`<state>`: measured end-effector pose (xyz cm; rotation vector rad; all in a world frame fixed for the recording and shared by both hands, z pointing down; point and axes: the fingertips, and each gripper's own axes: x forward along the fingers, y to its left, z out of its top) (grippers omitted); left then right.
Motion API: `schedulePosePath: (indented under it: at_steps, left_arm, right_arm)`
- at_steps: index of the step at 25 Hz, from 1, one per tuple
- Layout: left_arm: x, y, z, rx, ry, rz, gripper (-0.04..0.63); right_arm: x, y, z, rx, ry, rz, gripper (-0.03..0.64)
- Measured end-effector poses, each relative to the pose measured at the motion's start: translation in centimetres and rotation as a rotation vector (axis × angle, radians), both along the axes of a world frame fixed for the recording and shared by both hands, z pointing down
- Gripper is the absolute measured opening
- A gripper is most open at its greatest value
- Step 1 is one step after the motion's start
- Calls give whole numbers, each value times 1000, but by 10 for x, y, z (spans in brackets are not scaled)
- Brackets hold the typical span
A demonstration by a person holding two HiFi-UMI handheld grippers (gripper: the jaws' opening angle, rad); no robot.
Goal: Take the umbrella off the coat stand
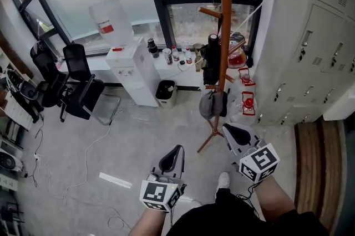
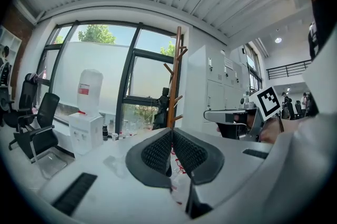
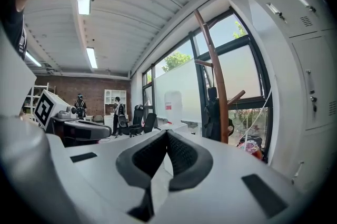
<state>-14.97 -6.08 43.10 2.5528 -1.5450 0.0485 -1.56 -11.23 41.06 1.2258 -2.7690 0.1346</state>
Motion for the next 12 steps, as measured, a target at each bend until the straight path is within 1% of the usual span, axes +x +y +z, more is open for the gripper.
schedulePosePath:
  at_steps: [8,12]
  left_arm:
    - [37,-51,-1,0,3,-16,20]
    - [59,-72,-2,1,-1,-9,20]
  right_arm:
    - [33,-48,0,0,5,-26,54]
    - [51,-70,0,0,6,-35,54]
